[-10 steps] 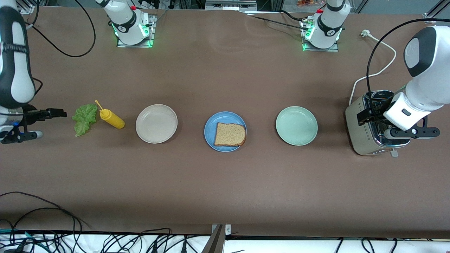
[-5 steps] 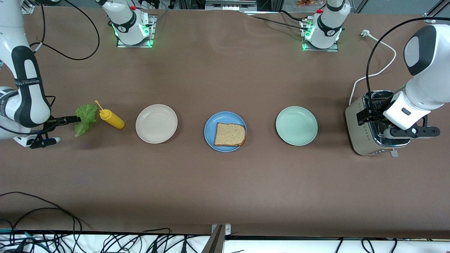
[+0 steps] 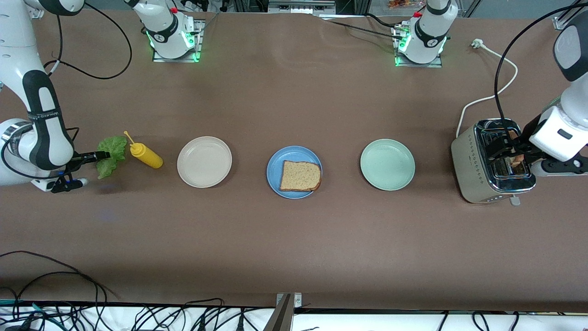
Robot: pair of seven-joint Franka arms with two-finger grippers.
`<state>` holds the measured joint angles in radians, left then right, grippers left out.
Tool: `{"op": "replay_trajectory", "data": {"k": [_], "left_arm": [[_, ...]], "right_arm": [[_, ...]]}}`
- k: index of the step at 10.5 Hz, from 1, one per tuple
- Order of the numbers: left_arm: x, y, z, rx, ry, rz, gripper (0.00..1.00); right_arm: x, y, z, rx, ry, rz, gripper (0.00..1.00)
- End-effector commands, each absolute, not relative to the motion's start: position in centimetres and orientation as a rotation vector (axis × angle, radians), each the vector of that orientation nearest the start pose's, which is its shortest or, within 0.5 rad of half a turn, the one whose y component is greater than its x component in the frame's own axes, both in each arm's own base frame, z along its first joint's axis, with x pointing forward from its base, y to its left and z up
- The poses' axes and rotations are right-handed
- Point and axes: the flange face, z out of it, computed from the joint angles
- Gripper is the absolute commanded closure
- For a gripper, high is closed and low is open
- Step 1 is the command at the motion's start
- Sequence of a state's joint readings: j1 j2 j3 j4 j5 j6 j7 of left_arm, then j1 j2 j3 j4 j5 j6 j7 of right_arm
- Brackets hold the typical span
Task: Make sandwich in blue plate with both arms
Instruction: 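Return the left gripper to the toaster while the right gripper reaches the lettuce, then grasp the green lettuce leaf with the right gripper and lift it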
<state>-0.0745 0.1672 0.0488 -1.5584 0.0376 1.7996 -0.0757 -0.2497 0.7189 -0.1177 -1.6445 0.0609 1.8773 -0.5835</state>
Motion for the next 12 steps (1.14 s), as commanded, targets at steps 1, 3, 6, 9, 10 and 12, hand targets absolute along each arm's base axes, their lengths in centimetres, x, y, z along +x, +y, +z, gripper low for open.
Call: {"op": "replay_trajectory", "data": {"k": [1,3,6,9,10,12], "left_arm": [[61.8,-1.0,56.2,-3.067,-0.050,-0.100,0.00],[61.8,-1.0,56.2,-3.064,-0.059,-0.100,0.00],[61.8,-0.7,56.2,-3.064,-0.068,-0.100,0.00],[61.8,-0.6,56.2,-3.064,-0.070,-0.100,0.00],[61.8,-0.7,56.3,-3.064,-0.068,-0.100,0.00],[61.8,-0.7,56.2,-3.064,-0.071,-0.093,0.00]], "right_arm": [[59.1,-21.7,17.0,-2.830,-0.275,0.658,1.00],[60.3,-21.6,19.2,-2.816,-0.283,0.677,1.00],[62.6,-21.1,25.2,-2.784,-0.306,0.725,1.00],[64.2,-19.2,32.2,-2.767,-0.270,0.789,1.00],[64.7,-17.9,34.5,-2.768,-0.266,0.808,1.00],[65.1,-14.3,37.0,-2.725,-0.323,0.862,1.00]]}}
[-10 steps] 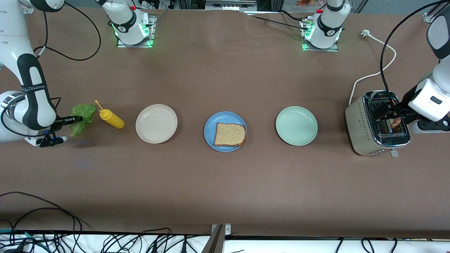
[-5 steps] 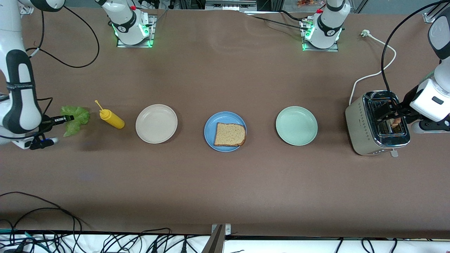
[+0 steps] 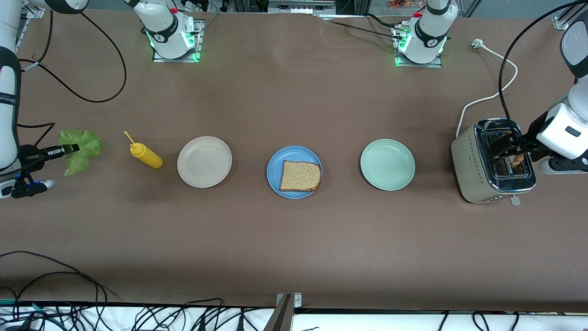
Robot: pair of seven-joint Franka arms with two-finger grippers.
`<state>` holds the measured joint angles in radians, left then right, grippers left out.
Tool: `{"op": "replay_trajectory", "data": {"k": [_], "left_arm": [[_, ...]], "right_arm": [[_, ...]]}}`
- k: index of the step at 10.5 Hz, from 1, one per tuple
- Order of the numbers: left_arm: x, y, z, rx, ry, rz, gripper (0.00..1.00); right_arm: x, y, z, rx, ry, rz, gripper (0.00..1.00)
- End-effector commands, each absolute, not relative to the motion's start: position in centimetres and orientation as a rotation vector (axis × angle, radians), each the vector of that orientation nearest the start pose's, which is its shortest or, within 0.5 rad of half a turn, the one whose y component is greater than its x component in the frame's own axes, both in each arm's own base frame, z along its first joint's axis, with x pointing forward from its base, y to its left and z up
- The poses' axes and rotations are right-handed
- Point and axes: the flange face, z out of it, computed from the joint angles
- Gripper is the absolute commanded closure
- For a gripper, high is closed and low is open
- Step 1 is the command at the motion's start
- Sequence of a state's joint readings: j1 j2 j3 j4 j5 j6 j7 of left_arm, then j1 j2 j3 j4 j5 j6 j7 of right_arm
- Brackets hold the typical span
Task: Make sandwich in blue plate with both arms
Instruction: 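Grasp the green lettuce leaf with the right gripper and lift it, then carry the lettuce leaf over the bread on the blue plate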
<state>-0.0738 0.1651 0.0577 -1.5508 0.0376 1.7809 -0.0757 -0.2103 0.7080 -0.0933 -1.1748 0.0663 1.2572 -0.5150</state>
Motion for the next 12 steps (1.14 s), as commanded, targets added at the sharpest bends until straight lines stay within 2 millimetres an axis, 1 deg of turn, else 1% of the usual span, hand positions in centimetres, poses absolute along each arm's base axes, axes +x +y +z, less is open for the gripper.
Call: {"op": "replay_trajectory", "data": {"k": [1,2,3,6,7,8,9,11,12], "left_arm": [[61.8,-0.6,56.3,-3.064,-0.071,-0.095,0.00],[61.8,-0.6,56.2,-3.064,-0.071,-0.090,0.00],[61.8,-0.6,56.2,-3.064,-0.071,-0.093,0.00],[61.8,-0.6,56.2,-3.064,-0.073,-0.090,0.00],[61.7,-0.6,56.3,-3.064,-0.073,-0.093,0.00],[61.8,-0.5,56.2,-3.062,-0.075,-0.090,0.00],[61.7,-0.4,56.2,-3.062,-0.076,-0.081,0.00],[61.6,0.0,56.0,-3.063,-0.088,-0.069,0.00],[61.6,0.0,56.0,-3.062,-0.085,-0.069,0.00]], "right_arm": [[65.2,-11.9,39.1,-2.716,-0.326,0.835,1.00],[65.4,-9.5,40.7,-2.715,-0.296,0.814,1.00],[65.6,-6.4,41.7,-2.688,-0.285,0.795,1.00],[66.0,2.1,43.1,-2.568,-0.096,0.812,1.00],[66.0,5.3,43.3,-2.544,-0.032,0.840,1.00],[66.3,8.4,43.4,-2.547,0.017,0.829,1.00],[66.6,12.0,43.3,-2.556,0.038,0.790,1.00],[67.4,18.6,41.2,-2.571,0.106,0.726,1.00],[67.4,21.8,39.5,-2.539,0.153,0.709,1.00]]}}
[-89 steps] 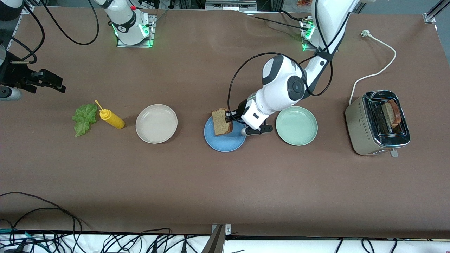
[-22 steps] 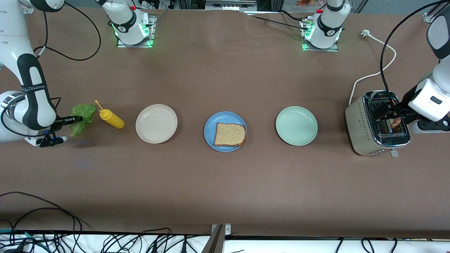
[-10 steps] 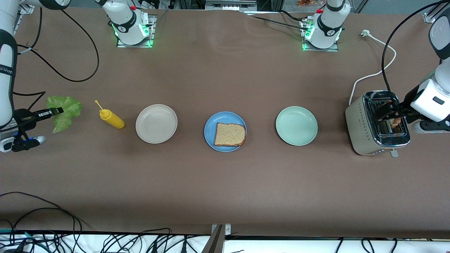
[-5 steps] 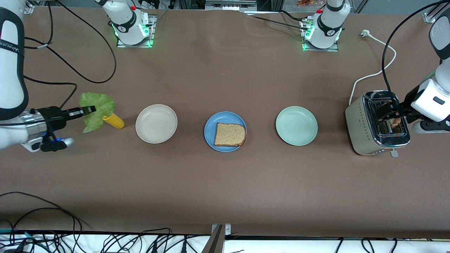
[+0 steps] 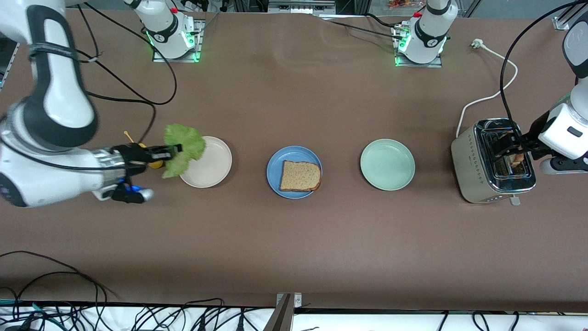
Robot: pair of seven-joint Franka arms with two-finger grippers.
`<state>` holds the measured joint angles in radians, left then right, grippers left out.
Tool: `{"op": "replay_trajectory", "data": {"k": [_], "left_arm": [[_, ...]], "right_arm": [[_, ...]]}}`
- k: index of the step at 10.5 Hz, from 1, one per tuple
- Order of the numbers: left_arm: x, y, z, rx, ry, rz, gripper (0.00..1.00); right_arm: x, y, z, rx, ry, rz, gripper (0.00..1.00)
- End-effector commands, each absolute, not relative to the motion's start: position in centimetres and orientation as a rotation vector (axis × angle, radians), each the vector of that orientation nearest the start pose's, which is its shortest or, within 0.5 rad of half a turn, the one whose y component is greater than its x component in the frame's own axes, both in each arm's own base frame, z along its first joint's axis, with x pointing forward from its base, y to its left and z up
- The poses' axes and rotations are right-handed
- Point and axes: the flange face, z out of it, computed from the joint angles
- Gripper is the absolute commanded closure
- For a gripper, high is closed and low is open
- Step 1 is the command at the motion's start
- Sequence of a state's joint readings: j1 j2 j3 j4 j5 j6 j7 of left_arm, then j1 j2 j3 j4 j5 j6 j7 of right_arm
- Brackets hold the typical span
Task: Make sandwich in blue plate with both arms
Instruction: 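Carry the lettuce leaf over the bread on the blue plate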
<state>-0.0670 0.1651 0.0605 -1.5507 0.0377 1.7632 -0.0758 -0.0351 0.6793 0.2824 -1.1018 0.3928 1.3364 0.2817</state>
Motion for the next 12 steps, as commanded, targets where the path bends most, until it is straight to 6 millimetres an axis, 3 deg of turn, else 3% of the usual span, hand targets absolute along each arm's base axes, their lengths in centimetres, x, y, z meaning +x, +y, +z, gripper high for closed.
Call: {"op": "replay_trajectory", "data": {"k": [1,4,6,8,9,10,11,12], "left_arm": [[61.6,0.2,56.1,-3.061,-0.090,-0.068,0.00],[61.6,1.2,56.1,-3.056,-0.110,-0.068,0.00],[61.5,3.5,56.1,-3.051,-0.166,-0.065,0.00],[61.5,4.0,56.1,-3.050,-0.180,-0.065,0.00],[61.5,4.4,56.1,-3.049,-0.189,-0.064,0.00],[61.5,4.7,55.9,-3.049,-0.196,-0.059,0.00],[61.5,4.7,55.9,-3.050,-0.201,-0.059,0.00],[61.5,4.8,55.9,-3.050,-0.206,-0.059,0.00]], "right_arm": [[67.0,25.0,37.7,-2.498,0.206,0.706,1.00],[64.9,33.3,31.9,-2.478,0.237,0.728,1.00],[64.4,36.9,28.9,-2.411,0.276,0.710,1.00],[63.6,39.8,25.5,-2.409,0.296,0.676,1.00],[63.0,41.1,24.5,-2.416,0.296,0.657,0.85],[63.0,41.1,23.7,-2.424,0.301,0.650,0.43],[63.0,41.1,23.5,-2.426,0.304,0.651,0.12],[63.6,40.9,23.9,-2.426,0.312,0.609,0.00]]}}
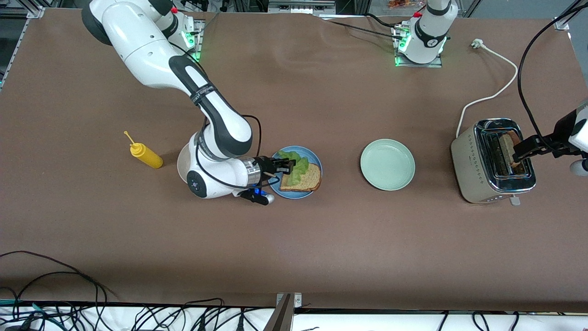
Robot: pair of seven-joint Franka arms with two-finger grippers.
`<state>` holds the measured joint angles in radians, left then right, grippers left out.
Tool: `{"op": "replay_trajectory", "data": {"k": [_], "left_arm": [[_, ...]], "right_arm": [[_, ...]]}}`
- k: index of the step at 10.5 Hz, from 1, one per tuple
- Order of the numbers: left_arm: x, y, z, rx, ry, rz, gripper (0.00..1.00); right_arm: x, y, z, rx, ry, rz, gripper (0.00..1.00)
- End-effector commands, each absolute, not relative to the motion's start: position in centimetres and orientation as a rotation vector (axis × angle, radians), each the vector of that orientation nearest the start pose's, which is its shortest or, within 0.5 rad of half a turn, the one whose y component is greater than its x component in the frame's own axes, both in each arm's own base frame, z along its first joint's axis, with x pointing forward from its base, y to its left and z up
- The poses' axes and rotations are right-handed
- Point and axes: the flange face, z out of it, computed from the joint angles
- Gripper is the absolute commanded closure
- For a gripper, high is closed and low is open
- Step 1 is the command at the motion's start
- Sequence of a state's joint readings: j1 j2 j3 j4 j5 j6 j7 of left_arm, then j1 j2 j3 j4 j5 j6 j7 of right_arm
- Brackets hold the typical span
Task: Make sandwich in blue plate with both arms
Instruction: 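Lower the lettuce onto the bread and open the right gripper, then move the right gripper to the mustard bottle while the left gripper enters the toaster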
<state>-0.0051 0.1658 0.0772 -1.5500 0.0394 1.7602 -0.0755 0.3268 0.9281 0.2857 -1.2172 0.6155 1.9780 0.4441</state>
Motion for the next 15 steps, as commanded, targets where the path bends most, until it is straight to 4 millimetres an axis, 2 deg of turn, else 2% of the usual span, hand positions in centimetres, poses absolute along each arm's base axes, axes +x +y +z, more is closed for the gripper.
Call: {"op": "replay_trajectory", "data": {"k": [1,2,4,5,7,8,10,11,12,13,14,15], "left_arm": [[61.5,5.0,56.0,-3.049,-0.211,-0.062,0.00],[61.4,5.5,56.1,-3.048,-0.222,-0.063,0.00],[61.2,5.5,56.4,-3.047,-0.223,-0.070,0.00],[60.9,5.0,57.1,-3.049,-0.210,-0.082,0.00],[60.6,4.9,57.0,-3.052,-0.210,-0.040,0.00],[60.4,5.0,56.9,-3.063,-0.212,-0.047,0.00],[60.1,5.1,55.9,-3.038,-0.187,-0.018,0.00],[60.3,5.3,55.3,-3.018,-0.176,-0.038,0.00],[60.4,5.4,53.6,-3.008,-0.166,-0.036,0.00],[60.5,5.9,52.0,-3.011,-0.153,-0.020,0.00],[60.2,7.8,51.2,-3.020,-0.149,-0.014,0.00],[59.9,8.8,49.9,-3.026,-0.113,0.014,0.00]], "right_arm": [[64.0,40.8,24.2,-2.429,0.314,0.562,0.00],[64.4,40.5,24.7,-2.462,0.288,0.524,0.00],[66.1,39.5,27.8,-2.597,0.167,0.367,0.00],[66.3,38.9,29.0,-2.679,0.103,0.298,0.00],[65.7,37.8,32.1,-2.832,-0.034,0.273,0.00],[65.9,36.6,32.6,-2.906,-0.111,0.258,0.00],[66.0,33.8,35.5,-2.966,-0.296,0.266,0.00],[66.3,31.3,36.6,-2.975,-0.347,0.309,0.00],[66.7,29.0,37.1,-2.966,-0.407,0.347,0.00],[66.9,26.4,39.0,-2.968,-0.499,0.334,0.00],[66.9,23.8,39.3,-2.975,-0.574,0.340,0.00],[66.6,19.9,39.8,-2.963,-0.678,0.380,0.00]]}}
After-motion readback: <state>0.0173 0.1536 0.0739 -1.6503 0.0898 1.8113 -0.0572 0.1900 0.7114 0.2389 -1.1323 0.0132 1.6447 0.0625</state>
